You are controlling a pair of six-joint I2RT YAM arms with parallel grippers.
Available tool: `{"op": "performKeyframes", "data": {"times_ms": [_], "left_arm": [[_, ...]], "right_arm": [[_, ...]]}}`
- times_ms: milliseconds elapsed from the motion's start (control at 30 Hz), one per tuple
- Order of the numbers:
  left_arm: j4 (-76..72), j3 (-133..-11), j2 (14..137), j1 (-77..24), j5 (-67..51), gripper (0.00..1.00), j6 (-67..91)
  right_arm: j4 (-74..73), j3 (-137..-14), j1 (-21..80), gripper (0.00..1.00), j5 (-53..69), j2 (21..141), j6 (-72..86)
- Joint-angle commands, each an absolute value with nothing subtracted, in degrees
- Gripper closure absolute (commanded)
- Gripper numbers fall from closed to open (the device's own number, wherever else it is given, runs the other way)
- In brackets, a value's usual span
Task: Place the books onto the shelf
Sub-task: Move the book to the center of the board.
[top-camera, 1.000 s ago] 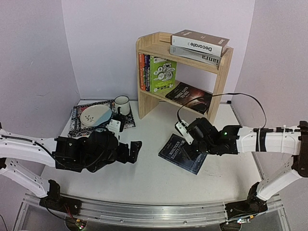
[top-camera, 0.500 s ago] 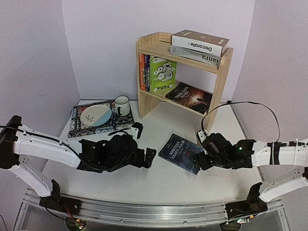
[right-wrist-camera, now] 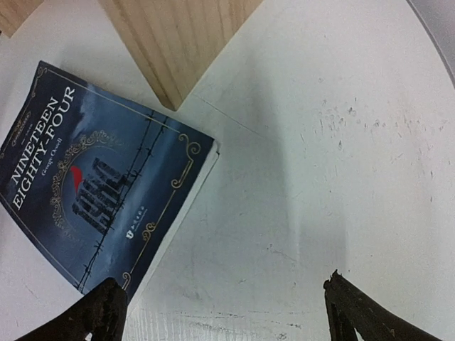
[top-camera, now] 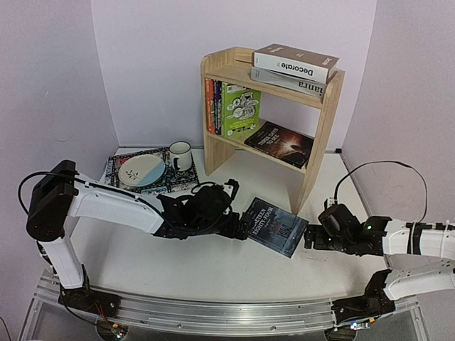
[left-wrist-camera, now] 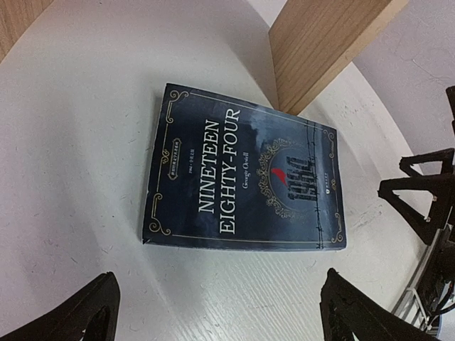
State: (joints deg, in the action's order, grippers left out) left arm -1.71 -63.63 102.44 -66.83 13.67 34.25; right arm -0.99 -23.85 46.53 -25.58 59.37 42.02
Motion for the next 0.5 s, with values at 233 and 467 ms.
{"op": "performKeyframes", "data": {"times_ms": [233,467], "left_arm": [[-5.5,-69.2,106.8,-59.9,0.3,0.05,34.3],[-3.4,-72.2,110.6,-58.8,-1.2,0.16,33.8]], "right_arm": [[12.8,-21.0,45.3,0.14,-17.8,65.8,56.5],[13.2,-23.7,45.2,0.22,-15.4,72.5,57.0]]}}
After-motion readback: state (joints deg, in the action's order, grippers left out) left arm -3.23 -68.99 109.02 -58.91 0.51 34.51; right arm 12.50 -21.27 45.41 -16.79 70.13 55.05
